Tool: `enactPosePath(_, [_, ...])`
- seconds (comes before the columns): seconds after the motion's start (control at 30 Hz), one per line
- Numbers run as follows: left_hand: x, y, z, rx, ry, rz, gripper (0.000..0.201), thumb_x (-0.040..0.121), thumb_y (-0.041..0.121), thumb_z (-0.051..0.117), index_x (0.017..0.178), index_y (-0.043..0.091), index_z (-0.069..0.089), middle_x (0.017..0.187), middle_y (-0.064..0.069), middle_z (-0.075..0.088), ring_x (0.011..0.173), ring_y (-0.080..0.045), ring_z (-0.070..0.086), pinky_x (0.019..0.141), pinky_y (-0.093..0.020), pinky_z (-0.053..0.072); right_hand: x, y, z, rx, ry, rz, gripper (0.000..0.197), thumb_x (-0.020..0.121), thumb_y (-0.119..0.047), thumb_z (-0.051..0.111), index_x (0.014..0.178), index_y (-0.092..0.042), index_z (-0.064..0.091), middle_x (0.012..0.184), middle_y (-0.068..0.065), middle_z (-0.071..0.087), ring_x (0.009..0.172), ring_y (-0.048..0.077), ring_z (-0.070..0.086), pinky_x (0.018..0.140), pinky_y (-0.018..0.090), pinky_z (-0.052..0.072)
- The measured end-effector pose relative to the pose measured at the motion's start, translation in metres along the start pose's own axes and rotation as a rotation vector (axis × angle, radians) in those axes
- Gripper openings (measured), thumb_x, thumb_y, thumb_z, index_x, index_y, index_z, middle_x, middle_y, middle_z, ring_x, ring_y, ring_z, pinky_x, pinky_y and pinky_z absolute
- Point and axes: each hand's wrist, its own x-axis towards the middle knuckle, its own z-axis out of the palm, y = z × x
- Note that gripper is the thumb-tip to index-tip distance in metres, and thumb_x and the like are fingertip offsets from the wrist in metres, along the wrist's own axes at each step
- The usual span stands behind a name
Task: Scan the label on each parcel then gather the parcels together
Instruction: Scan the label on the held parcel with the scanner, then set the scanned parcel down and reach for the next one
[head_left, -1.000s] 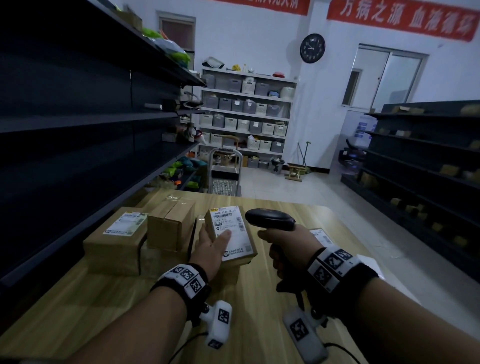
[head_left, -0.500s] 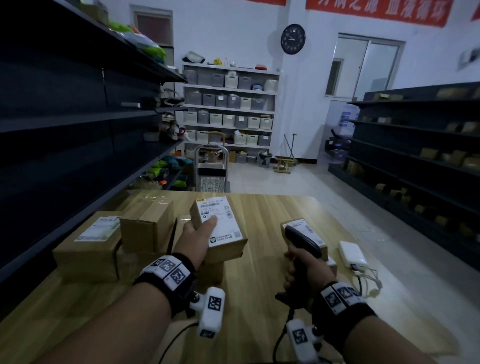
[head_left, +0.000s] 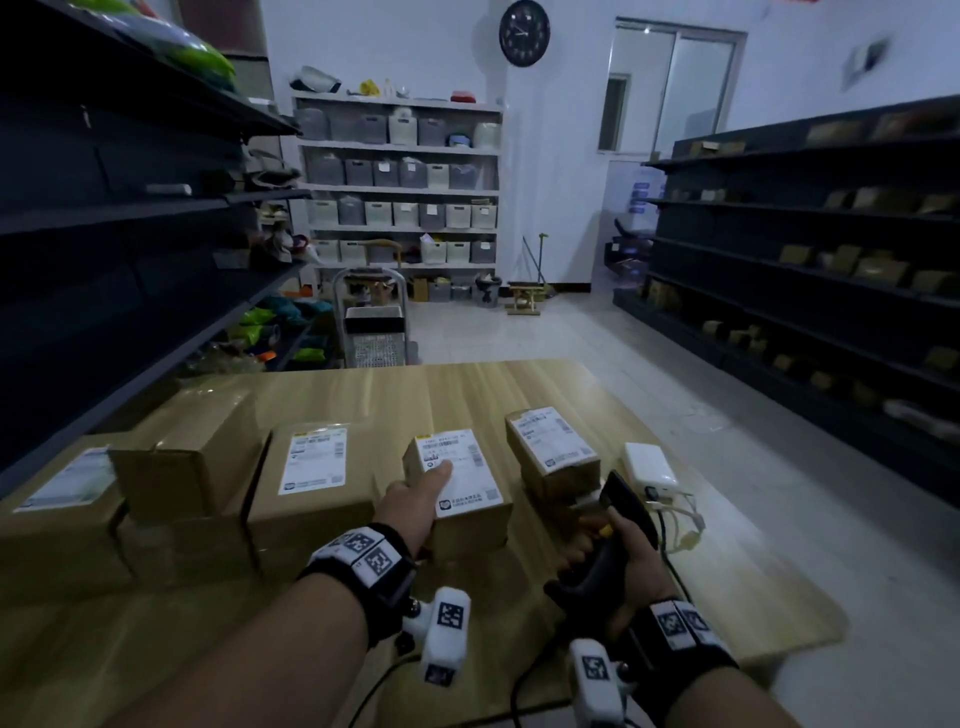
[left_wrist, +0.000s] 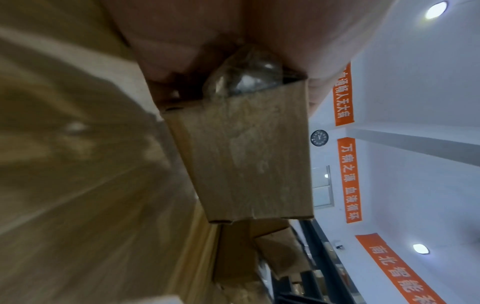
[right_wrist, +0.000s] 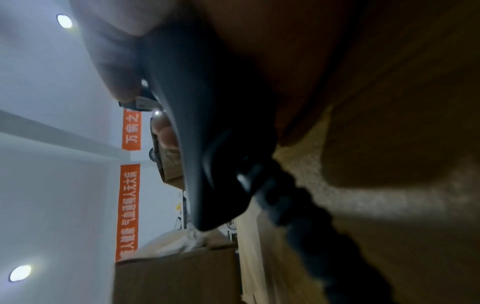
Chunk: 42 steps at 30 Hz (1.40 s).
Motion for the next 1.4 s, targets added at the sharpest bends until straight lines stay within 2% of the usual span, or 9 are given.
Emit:
enactPosePath(0.23, [0.016, -0.002, 0.032, 0.127, 0.105, -0.033, 0.122, 0.047, 0.092, 0.069, 0.138, 0.011, 0.067, 0.115, -0.012, 0.079, 0.103, -0.036, 0.076, 0.103, -0.051, 0.061, 0.007, -0.003, -0.002, 0.166, -0.035, 0.038, 0.032, 0.095, -0.043, 0.069, 0.090, -0.012, 0.063, 0.067, 0.003, 0.043, 0.053, 0.022, 0.047, 0.060, 0.036, 0.043])
enactPosePath(0.37, [0.012, 0.008, 0.052, 0.222, 0.129, 0.015, 0.092, 0.085, 0.077, 0.071, 0.143, 0.007, 0.062, 0.127, -0.017, 0.075, 0.111, -0.039, 0.073, 0.107, -0.050, 0.057, 0.009, -0.004, -0.005, 0.194, -0.042, 0.064, 0.033, 0.091, -0.043, 0.073, 0.094, -0.011, 0.065, 0.068, 0.004, 0.044, 0.057, 0.022, 0.046, 0.064, 0.037, 0.041])
enactPosePath(0.57, [0.015, 0.015, 0.075, 0.299, 0.101, 0.043, 0.080, 0.098, 0.077, 0.054, 0.129, 0.006, 0.075, 0.122, -0.018, 0.078, 0.108, -0.038, 0.073, 0.106, -0.048, 0.056, 0.004, -0.006, -0.001, 0.220, -0.044, 0.063, 0.033, 0.092, -0.042, 0.072, 0.092, -0.010, 0.064, 0.068, 0.004, 0.041, 0.057, 0.021, 0.042, 0.065, 0.036, 0.038])
enactPosePath(0.8, [0.014, 0.014, 0.081, 0.416, 0.097, 0.075, 0.077, 0.103, 0.073, 0.046, 0.127, 0.006, 0.077, 0.125, -0.019, 0.077, 0.112, -0.039, 0.071, 0.103, -0.045, 0.053, 0.006, -0.005, -0.003, 0.217, -0.054, 0.045, 0.034, 0.095, -0.043, 0.068, 0.094, -0.010, 0.063, 0.068, 0.004, 0.039, 0.057, 0.021, 0.040, 0.066, 0.035, 0.036])
enactPosePath(1.03, [0.001, 0.011, 0.064, 0.373, 0.107, 0.133, 0.070, 0.108, 0.063, 0.047, 0.106, 0.000, 0.076, 0.102, -0.019, 0.076, 0.097, -0.038, 0.071, 0.095, -0.045, 0.056, 0.007, -0.004, -0.004, 0.216, -0.061, 0.042, 0.034, 0.096, -0.044, 0.068, 0.091, -0.011, 0.063, 0.069, 0.003, 0.039, 0.057, 0.021, 0.041, 0.066, 0.036, 0.038])
enactPosePath(1.1, [-0.002, 0.008, 0.059, 0.303, 0.098, 0.157, 0.060, 0.106, 0.063, 0.051, 0.098, 0.008, 0.074, 0.094, -0.016, 0.074, 0.092, -0.037, 0.072, 0.099, -0.054, 0.061, 0.007, -0.004, -0.005, 0.211, -0.064, 0.037, 0.034, 0.095, -0.044, 0.068, 0.091, -0.011, 0.063, 0.068, 0.003, 0.039, 0.057, 0.021, 0.041, 0.066, 0.036, 0.038])
enactPosePath(1.17, [-0.009, 0.008, 0.055, 0.248, 0.100, 0.165, 0.048, 0.106, 0.061, 0.055, 0.093, 0.016, 0.065, 0.100, -0.011, 0.072, 0.101, -0.037, 0.072, 0.100, -0.058, 0.062, 0.008, -0.003, -0.006, 0.205, -0.061, 0.025, 0.034, 0.095, -0.044, 0.068, 0.092, -0.011, 0.062, 0.068, 0.003, 0.040, 0.057, 0.021, 0.041, 0.067, 0.036, 0.037])
enactPosePath(1.27, [-0.019, 0.011, 0.050, 0.178, 0.088, 0.178, 0.040, 0.107, 0.057, 0.057, 0.106, 0.018, 0.061, 0.107, -0.007, 0.069, 0.107, -0.036, 0.071, 0.102, -0.058, 0.061, 0.007, -0.002, -0.006, 0.205, -0.060, 0.019, 0.035, 0.096, -0.045, 0.068, 0.092, -0.011, 0.062, 0.068, 0.003, 0.039, 0.057, 0.021, 0.040, 0.067, 0.036, 0.036])
enactPosePath(1.4, [-0.035, 0.013, 0.041, 0.100, 0.073, 0.191, 0.032, 0.108, 0.050, 0.061, 0.095, 0.020, 0.061, 0.106, -0.012, 0.069, 0.107, -0.036, 0.071, 0.096, -0.051, 0.064, 0.003, -0.003, -0.003, 0.194, -0.038, 0.016, 0.034, 0.097, -0.045, 0.066, 0.092, -0.012, 0.061, 0.068, 0.001, 0.037, 0.058, 0.019, 0.038, 0.066, 0.035, 0.035])
